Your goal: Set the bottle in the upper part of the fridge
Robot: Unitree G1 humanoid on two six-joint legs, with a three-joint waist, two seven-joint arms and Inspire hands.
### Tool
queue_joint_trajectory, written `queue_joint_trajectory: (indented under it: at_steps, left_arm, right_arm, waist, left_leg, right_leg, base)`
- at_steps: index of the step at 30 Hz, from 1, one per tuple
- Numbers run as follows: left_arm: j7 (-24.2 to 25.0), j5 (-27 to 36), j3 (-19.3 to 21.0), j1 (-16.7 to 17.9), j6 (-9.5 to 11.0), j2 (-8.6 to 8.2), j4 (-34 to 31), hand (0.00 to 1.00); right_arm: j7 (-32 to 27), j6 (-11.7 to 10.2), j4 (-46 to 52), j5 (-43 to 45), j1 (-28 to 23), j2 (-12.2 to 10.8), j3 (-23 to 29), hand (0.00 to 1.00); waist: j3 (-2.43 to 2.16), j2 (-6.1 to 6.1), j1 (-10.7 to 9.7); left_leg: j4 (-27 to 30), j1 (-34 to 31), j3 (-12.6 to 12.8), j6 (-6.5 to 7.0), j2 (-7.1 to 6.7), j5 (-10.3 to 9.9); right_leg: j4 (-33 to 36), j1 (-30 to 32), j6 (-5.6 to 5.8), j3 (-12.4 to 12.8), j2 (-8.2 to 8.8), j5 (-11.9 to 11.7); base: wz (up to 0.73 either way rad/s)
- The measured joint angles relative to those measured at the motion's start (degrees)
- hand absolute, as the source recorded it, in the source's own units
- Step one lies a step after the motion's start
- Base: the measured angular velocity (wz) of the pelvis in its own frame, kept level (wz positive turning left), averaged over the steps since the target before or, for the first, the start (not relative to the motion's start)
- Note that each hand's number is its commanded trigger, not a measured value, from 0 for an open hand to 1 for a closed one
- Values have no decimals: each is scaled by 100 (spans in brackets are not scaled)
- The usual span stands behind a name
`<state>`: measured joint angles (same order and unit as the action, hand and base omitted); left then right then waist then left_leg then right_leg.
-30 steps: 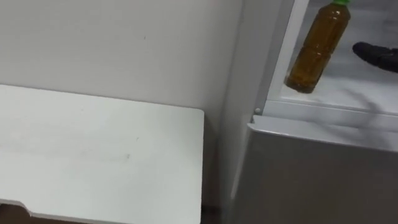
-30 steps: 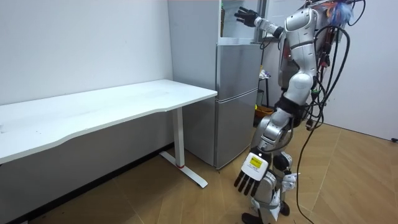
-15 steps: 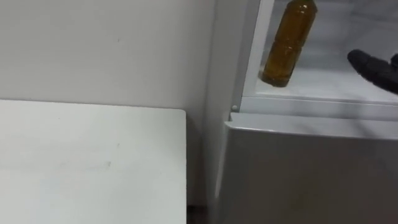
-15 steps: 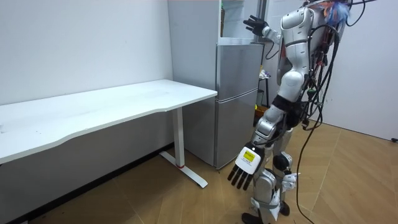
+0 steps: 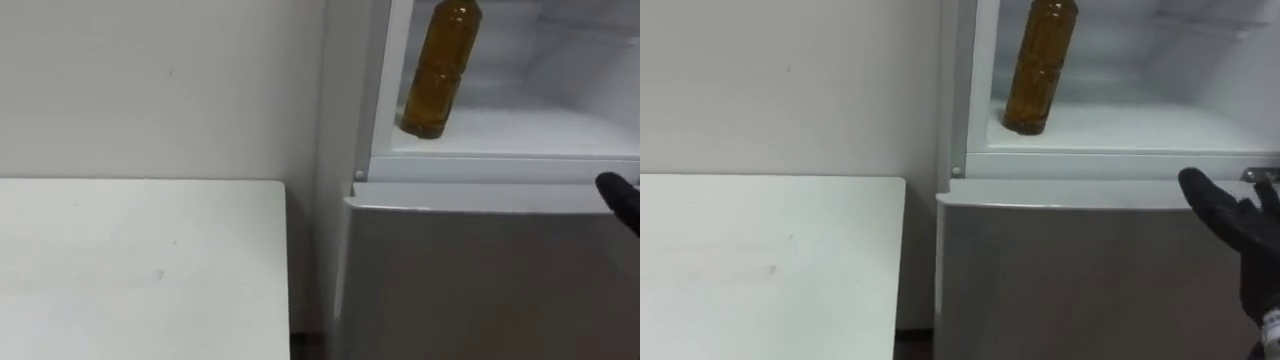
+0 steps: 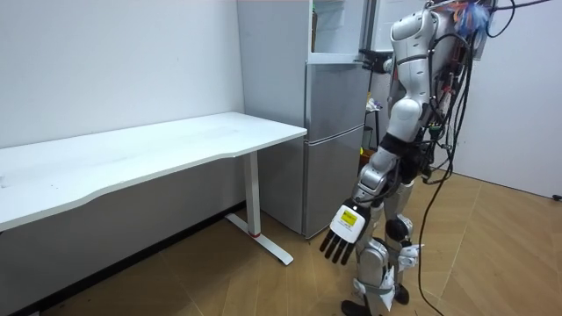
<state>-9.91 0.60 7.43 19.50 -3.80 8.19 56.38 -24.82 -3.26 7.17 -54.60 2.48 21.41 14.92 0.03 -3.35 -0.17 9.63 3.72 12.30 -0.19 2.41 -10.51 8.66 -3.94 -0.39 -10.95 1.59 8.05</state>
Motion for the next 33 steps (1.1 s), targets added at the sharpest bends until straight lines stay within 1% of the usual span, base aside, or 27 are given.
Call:
queue_joint_trajectory:
  at_steps: [1, 3, 5, 6, 7, 9, 11, 13, 15, 17, 19, 21, 23, 25, 28, 33]
  left_arm:
    - [0, 6, -59, -14, 27, -1, 45, 0]
    - [-1, 89, -114, -47, 47, -9, 102, 0]
    - [-3, 234, -122, -55, 56, -23, 94, 0]
    - [-3, 254, -122, -62, 69, -48, 91, 0]
    - [-3, 260, -122, -58, 85, -74, 93, 0]
    - [-3, 285, -120, -55, 99, -82, 98, 0]
    - [-3, 365, -106, -53, 145, -81, 97, 0]
    - [-2, 430, -61, -50, 166, -70, 86, 0]
    - [10, 440, -59, -51, 172, -67, 81, 0]
    - [54, 510, -68, -21, 172, -53, 1, 0]
    - [93, 529, -77, -12, 174, -29, -46, 0]
    - [177, 542, -70, -12, 176, -27, -80, 0]
    - [194, 577, -56, -12, 179, -19, -94, 0]
    - [195, 620, 64, 3, 179, -22, -102, 0]
    - [184, 619, 188, 3, 156, 15, -104, 0]
    - [194, 666, 348, 11, 144, 17, -117, 0]
  right_arm:
    - [-3, 0, -3, -68, -128, -89, 0, 0]
    - [-3, -20, -10, -243, -317, -139, -8, 0]
    - [-8, -57, -10, -418, -511, -178, -5, 0]
    - [-8, -71, -27, -427, -603, -202, -5, 0]
    - [-10, -85, -74, -427, -676, -236, -5, 0]
    - [-10, -110, -204, -421, -730, -336, -2, 0]
    - [-9, -110, -348, -422, -819, -383, 5, 0]
    - [3, -110, -660, -634, -904, -387, 72, 0]
    - [9, -104, -915, -638, -931, -390, 163, 0]
    - [32, -104, -1276, -684, -928, -392, 255, 0]
    - [51, -103, -1527, -812, -928, -397, 256, 0]
    - [53, -103, -1812, -871, -929, -398, 286, 0]
    - [54, -101, -2114, -1139, -932, -400, 384, 0]
    - [44, -99, -2352, -1524, -961, -401, 603, 0]
    - [-61, -99, -2589, -1786, -960, -395, 822, 0]
    - [-355, -110, -3121, -2154, -897, -386, 1205, 0]
  waist:
    - [-1, 34, -20]
    - [12, 93, -17]
    - [-9, 152, -32]
    - [0, 193, -38]
    - [3, 200, -48]
    - [5, 201, -85]
    - [4, 202, -104]
    - [1, 180, -140]
    - [2, 160, -167]
    - [-2, 99, -234]
    - [3, 39, -278]
    - [-8, 8, -287]
    - [2, -40, -300]
    - [2, -46, -301]
    - [3, -49, -293]
    - [3, -52, -291]
  left_leg:
    - [-3, 14, 8, 2, -3, -1]
    - [-12, 22, 23, 2, -4, -1]
    - [-21, 5, 26, -3, 2, -5]
    - [-30, 2, 26, -5, 3, -6]
    - [-44, 3, 26, -7, 4, -7]
    - [-46, 5, 26, -15, 4, -12]
    - [-46, 9, 34, -19, 5, -14]
    - [-51, 17, 35, -20, 0, -16]
    - [-52, 14, 35, -19, -7, -16]
    - [-52, 12, 34, -16, -11, -18]
    - [-57, 12, 33, -17, -7, -18]
    - [-72, 31, 34, -17, -9, -18]
    - [-98, 68, 39, -17, -15, -18]
    - [-119, 79, 41, -16, -19, -18]
    - [-132, 74, 47, -16, -19, -18]
    - [-128, 42, 29, -17, -20, -18]
  right_leg:
    - [0, 16, 2, 9, 2, 1]
    - [7, 29, 3, 16, 3, 1]
    - [19, 95, 3, 12, 0, 1]
    - [16, 102, 3, 15, -2, 1]
    - [14, 109, 6, 21, -4, 5]
    - [9, 108, 3, 27, -10, 21]
    - [1, 104, 2, 41, -15, 30]
    - [-1, 99, 6, 55, -13, 36]
    - [0, 102, 14, 73, -10, 44]
    - [2, 103, 21, 75, -7, 58]
    - [0, 98, 20, 76, -12, 62]
    - [-2, 84, 20, 83, -13, 62]
    - [0, 65, 20, 105, -13, 62]
    - [-2, 65, 31, 110, -8, 69]
    - [-2, 76, 29, 110, -12, 75]
    - [-1, 65, 26, 78, -8, 97]
  base:
    - [-4]
    - [-4]
    - [-2]
    - [0]
    - [0]
    - [0]
    - [0]
    - [0]
    - [0]
    - [0]
    - [0]
    - [0]
    - [-4]
    - [0]
    - [0]
    - [2]
